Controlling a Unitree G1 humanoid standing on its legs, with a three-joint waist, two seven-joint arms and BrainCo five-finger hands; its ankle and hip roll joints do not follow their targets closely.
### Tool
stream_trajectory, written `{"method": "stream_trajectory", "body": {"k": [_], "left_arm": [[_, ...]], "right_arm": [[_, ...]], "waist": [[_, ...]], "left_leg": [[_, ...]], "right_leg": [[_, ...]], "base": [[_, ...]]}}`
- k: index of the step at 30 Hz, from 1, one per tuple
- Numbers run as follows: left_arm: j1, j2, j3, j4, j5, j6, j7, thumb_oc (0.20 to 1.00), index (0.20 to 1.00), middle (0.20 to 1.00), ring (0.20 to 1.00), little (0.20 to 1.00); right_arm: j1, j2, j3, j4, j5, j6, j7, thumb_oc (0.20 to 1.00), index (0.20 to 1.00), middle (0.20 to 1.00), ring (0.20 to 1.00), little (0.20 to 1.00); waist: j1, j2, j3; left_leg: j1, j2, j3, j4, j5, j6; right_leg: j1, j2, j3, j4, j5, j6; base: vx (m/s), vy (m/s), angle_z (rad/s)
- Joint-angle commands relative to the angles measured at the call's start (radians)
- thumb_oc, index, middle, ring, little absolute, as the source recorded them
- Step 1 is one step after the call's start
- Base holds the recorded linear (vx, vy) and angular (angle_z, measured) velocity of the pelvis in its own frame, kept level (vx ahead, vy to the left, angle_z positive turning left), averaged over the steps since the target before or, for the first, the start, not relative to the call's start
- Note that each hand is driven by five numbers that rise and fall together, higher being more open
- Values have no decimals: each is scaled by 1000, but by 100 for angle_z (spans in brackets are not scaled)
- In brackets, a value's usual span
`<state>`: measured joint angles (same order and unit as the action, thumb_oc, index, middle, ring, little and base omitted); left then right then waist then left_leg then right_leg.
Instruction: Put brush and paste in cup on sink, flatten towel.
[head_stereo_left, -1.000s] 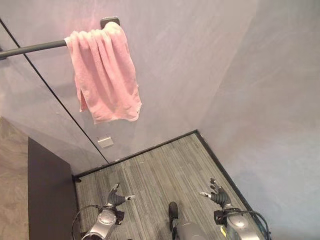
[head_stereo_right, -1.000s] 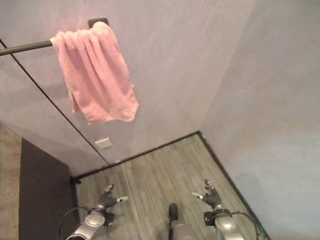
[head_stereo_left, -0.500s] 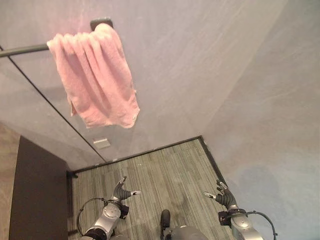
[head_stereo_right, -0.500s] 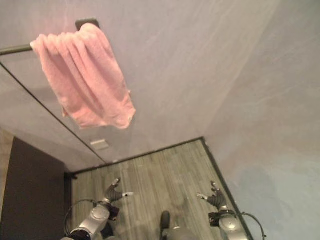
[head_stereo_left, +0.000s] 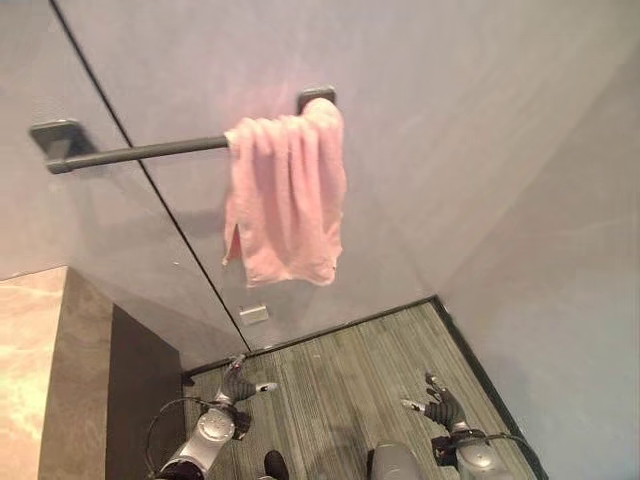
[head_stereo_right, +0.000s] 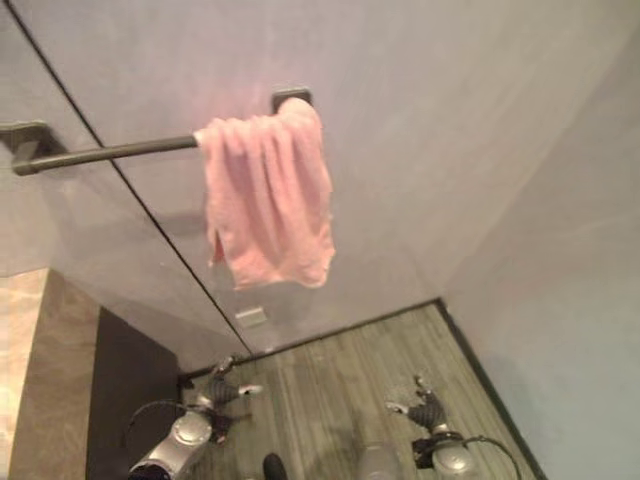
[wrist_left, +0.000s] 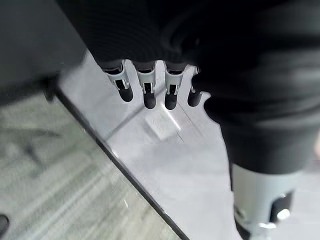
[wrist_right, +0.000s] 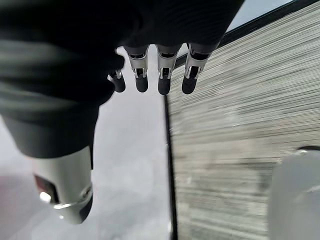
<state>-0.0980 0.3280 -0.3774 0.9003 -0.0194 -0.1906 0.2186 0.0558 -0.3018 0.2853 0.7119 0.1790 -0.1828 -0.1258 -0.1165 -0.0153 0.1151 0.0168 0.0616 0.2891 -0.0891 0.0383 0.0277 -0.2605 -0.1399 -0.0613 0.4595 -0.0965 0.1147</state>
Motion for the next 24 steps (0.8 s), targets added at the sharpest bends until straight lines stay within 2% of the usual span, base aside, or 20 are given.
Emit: {"method": "stream_trajectory", "body": {"k": [1, 3, 4, 5, 7, 15, 16, 17, 22, 24], "left_arm": [[-19, 16, -6, -77, 33, -37, -5, 1000, 1000, 1000, 1000, 1000], [-11, 19, 1, -93, 31, -38, -5, 1000, 1000, 1000, 1000, 1000], [0, 26, 14, -117, 30, -47, 3, 1000, 1000, 1000, 1000, 1000], [3, 26, 17, -113, 30, -45, 3, 1000, 1000, 1000, 1000, 1000], [24, 31, 59, -167, 15, -56, 11, 1000, 1000, 1000, 1000, 1000], [49, 78, 92, -301, 27, -61, -12, 1000, 1000, 1000, 1000, 1000], [42, 104, 102, -355, 40, -60, -17, 1000, 1000, 1000, 1000, 1000], [36, 125, 111, -397, 36, -62, -24, 1000, 1000, 1000, 1000, 1000], [24, 172, 133, -485, 32, -60, -42, 1000, 1000, 1000, 1000, 1000], [25, 209, 150, -569, 23, -69, -56, 1000, 1000, 1000, 1000, 1000]], "right_arm": [[-31, -9, -14, -24, -5, -46, -14, 1000, 1000, 1000, 1000, 1000], [-33, -13, -18, -25, -9, -47, -18, 1000, 1000, 1000, 1000, 1000], [-29, -31, -38, -55, -21, -55, -27, 1000, 1000, 1000, 1000, 1000], [-31, -41, -43, -62, -27, -57, -31, 1000, 1000, 1000, 1000, 1000], [-24, -94, -93, -109, -18, -71, -29, 1000, 1000, 1000, 1000, 1000], [-28, -179, -168, -177, 3, -90, -3, 1000, 1000, 1000, 1000, 1000], [-46, -211, -175, -208, 14, -93, 20, 1000, 1000, 1000, 1000, 1000], [-68, -247, -172, -232, 39, -91, 46, 1000, 1000, 1000, 1000, 1000], [-128, -308, -151, -255, 95, -88, 100, 1000, 1000, 1000, 1000, 1000], [-187, -352, -123, -293, 127, -86, 134, 1000, 1000, 1000, 1000, 1000]], "waist": [[14, -28, -14], [14, -33, -19], [17, -46, -17], [23, -52, -21], [47, -73, -47], [65, -78, -82], [70, -77, -85], [77, -77, -83], [90, -74, -79], [101, -70, -73]], "left_leg": [[-38, 21, 0, 45, 19, -58], [-31, 21, -10, 41, 15, -64], [-22, 22, -37, 57, 7, -66], [-21, 24, -44, 61, 8, -70], [-9, 30, -49, 56, 6, -80], [15, 48, -65, 38, 15, -104], [19, 53, -67, 31, 21, -112], [24, 56, -69, 25, 22, -115], [26, 59, -73, 16, 22, -119], [23, 58, -73, 15, 19, -121]], "right_leg": [[76, -49, -76, -297, 217, 40], [74, -52, -81, -361, 238, 49], [80, -56, -31, -355, 268, 70], [94, -53, -21, -373, 261, 66], [150, -50, -53, -436, 267, 67], [231, -39, -106, -513, 252, 66], [240, -35, -116, -518, 245, 64], [248, -32, -121, -523, 239, 62], [250, -31, -129, -529, 234, 61], [250, -32, -131, -534, 234, 62]], "base": [[151, -70, 20], [137, -72, 8], [152, -63, 17], [240, -148, 56], [165, -138, 49], [107, -65, 14], [98, -56, 5], [119, -63, 4], [59, -24, 5], [61, -10, 6]]}}
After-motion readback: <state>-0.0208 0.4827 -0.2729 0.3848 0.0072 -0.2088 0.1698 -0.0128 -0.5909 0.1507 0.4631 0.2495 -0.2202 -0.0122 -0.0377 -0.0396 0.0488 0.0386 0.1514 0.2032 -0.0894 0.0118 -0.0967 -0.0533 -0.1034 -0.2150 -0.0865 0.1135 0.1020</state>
